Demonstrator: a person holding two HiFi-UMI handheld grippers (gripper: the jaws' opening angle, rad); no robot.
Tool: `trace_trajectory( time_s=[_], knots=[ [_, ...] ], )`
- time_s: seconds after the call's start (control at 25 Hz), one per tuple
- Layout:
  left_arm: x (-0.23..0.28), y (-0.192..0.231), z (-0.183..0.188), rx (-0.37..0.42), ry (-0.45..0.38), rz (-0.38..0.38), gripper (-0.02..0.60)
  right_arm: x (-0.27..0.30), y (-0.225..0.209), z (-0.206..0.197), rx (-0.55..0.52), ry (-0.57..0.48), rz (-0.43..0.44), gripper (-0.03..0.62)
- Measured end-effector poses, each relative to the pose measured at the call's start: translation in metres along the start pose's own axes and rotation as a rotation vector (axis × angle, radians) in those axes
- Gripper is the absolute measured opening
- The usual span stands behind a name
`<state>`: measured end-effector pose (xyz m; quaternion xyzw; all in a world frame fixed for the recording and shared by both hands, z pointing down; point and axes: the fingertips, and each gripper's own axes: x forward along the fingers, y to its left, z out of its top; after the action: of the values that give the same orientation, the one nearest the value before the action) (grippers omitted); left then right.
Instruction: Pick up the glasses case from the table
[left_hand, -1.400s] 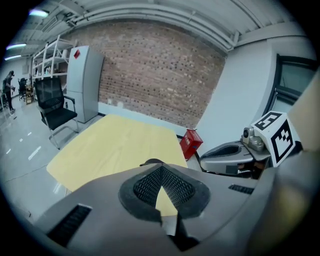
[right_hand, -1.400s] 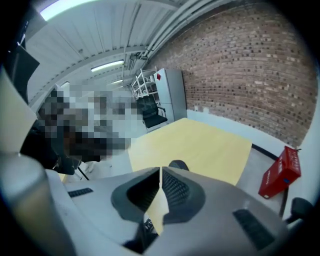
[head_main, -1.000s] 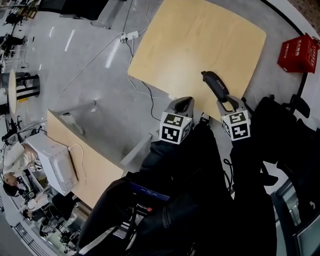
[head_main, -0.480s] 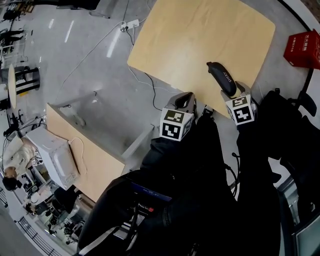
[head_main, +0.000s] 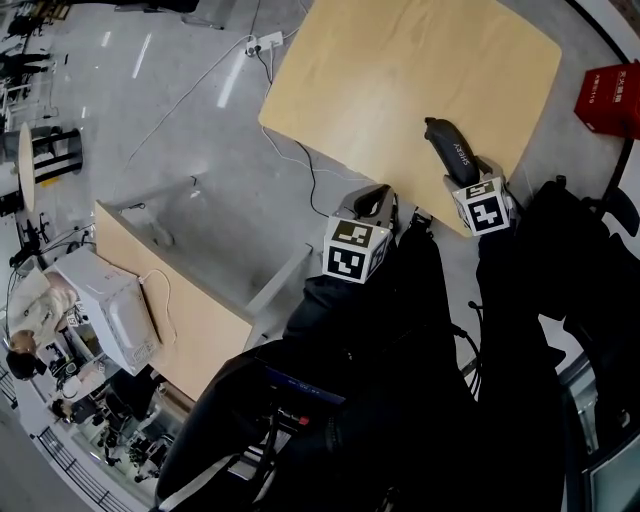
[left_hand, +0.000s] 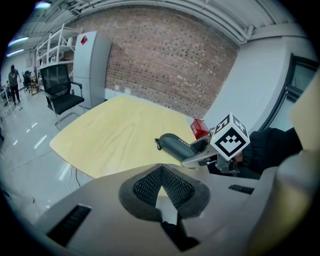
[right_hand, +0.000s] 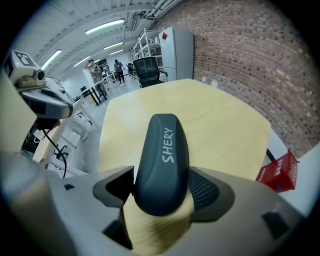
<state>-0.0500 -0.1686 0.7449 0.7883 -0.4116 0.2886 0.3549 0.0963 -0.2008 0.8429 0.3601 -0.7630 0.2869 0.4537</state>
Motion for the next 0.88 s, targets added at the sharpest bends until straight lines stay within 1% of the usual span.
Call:
trace_trajectory(
  time_s=[0.36, 0.56, 0.64, 0.76, 0.88],
  knots=[
    [-0.002, 0.001, -0.001, -0.003, 0.004, 0.002, 0.000, 0.005, -0.005, 0.001, 0.043, 0.017, 0.009, 0.341],
    [-0.004, 0.003, -0.004, -0.006, 0.005, 0.002, 0.000, 0.012, -0.006, 0.000, 0.085, 0.033, 0.008, 0.350],
    [-0.005, 0.006, -0.006, -0.007, 0.007, 0.005, 0.000, 0.015, -0.007, 0.000, 0.090, 0.042, -0.004, 0.353],
    [-0.005, 0.006, -0.008, -0.017, 0.005, 0.008, 0.000, 0.018, -0.010, -0.004, 0.069, 0.053, -0.049, 0.354],
    [-0.005, 0.009, -0.009, -0.015, 0.001, 0.016, 0.000, 0.017, -0.010, -0.003, 0.073, 0.044, -0.057, 0.354]
  ],
)
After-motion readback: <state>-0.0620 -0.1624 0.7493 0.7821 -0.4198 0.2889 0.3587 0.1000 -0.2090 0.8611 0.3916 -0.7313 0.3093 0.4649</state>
